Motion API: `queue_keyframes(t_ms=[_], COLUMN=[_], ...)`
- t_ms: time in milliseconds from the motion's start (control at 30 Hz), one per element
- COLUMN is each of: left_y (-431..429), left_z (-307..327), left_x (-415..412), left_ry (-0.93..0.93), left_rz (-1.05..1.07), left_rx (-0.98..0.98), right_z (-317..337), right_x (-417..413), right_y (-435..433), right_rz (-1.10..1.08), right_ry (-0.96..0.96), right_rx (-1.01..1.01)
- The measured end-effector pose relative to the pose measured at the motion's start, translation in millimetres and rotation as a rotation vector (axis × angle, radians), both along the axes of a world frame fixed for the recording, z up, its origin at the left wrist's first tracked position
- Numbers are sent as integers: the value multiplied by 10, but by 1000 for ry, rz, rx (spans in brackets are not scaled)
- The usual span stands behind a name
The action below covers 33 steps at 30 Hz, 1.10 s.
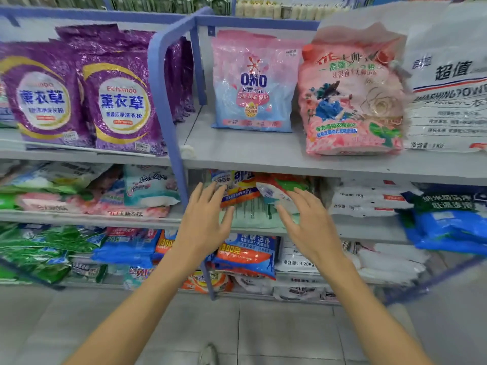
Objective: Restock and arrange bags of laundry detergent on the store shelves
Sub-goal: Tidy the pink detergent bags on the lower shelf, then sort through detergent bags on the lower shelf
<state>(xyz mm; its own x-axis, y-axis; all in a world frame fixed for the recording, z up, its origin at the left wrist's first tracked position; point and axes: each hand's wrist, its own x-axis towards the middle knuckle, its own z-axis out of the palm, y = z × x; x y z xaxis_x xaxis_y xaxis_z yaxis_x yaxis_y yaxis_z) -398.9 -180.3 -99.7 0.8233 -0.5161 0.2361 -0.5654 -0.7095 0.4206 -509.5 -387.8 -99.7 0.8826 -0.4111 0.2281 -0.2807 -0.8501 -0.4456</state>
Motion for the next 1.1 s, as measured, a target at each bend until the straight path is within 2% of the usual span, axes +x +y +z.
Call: queue_keyframes(t_ms=[267,533,667,800,900,1100], left_y=[284,492,497,304,4,-789], left_z=[-214,-436,-477,-550,-677,-967], left_x=[-661,-722,-587,-266,31,552], left_ry=[45,89,130,184,212,269], left_rz=[71,91,69,14,-4,-22], left_rx=[36,25,-22,-46,-46,-142], right_z=[-296,-446,-480,-559,-658,-965], right_x=[-567,-598,-429,-162,119,636], right_y=[169,313,325,92,-239,-927], right_rz=[22,-24,-109,-243,-298,-438], right_ry=[83,148,135,20,-82,-128], right_rx=[67,136,266,390,432,622])
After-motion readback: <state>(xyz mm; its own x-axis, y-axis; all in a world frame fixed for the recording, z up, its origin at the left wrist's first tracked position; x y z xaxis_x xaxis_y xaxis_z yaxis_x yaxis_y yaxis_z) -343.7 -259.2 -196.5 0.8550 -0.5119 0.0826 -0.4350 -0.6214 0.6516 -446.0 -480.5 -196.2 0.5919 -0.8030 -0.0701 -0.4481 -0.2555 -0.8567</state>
